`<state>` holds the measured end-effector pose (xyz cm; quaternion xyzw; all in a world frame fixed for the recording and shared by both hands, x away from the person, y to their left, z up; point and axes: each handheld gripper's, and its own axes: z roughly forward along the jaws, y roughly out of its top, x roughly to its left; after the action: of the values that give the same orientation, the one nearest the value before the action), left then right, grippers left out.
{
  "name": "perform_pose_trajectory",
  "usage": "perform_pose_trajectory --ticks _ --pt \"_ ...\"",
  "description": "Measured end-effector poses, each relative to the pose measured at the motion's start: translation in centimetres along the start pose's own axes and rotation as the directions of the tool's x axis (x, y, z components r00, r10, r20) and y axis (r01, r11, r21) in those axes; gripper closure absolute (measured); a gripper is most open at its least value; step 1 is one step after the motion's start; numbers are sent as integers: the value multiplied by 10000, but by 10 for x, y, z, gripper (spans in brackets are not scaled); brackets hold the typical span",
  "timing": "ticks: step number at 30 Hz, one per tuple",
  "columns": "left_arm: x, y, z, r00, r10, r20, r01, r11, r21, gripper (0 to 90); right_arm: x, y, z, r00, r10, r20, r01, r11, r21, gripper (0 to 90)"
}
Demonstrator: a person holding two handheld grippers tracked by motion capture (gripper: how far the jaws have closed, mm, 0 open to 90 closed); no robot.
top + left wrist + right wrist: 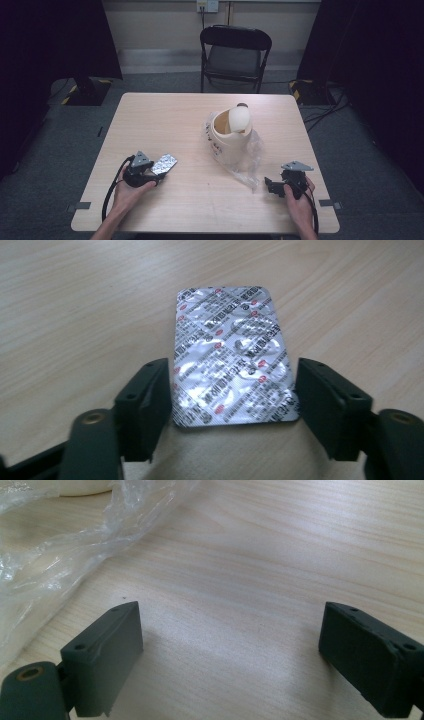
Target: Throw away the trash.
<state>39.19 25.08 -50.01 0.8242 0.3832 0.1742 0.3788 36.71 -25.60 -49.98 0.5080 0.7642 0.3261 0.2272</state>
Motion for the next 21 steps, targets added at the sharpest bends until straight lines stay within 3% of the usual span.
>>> perform_pose_trajectory --ticks 4,12,21 --pt "2 0 -1 9998 157 125 -157 9999 26 340 0 0 0 10000 1 -1 -1 10000 0 97" --pt "10 -1 -8 9970 -509 576 544 9966 -611 340 0 0 0 10000 -1 0 1 10000 0 97" --pt "9 5 -21 9963 -471 713 559 9903 -1268 340 0 0 0 10000 -3 0 3 10000 0 97"
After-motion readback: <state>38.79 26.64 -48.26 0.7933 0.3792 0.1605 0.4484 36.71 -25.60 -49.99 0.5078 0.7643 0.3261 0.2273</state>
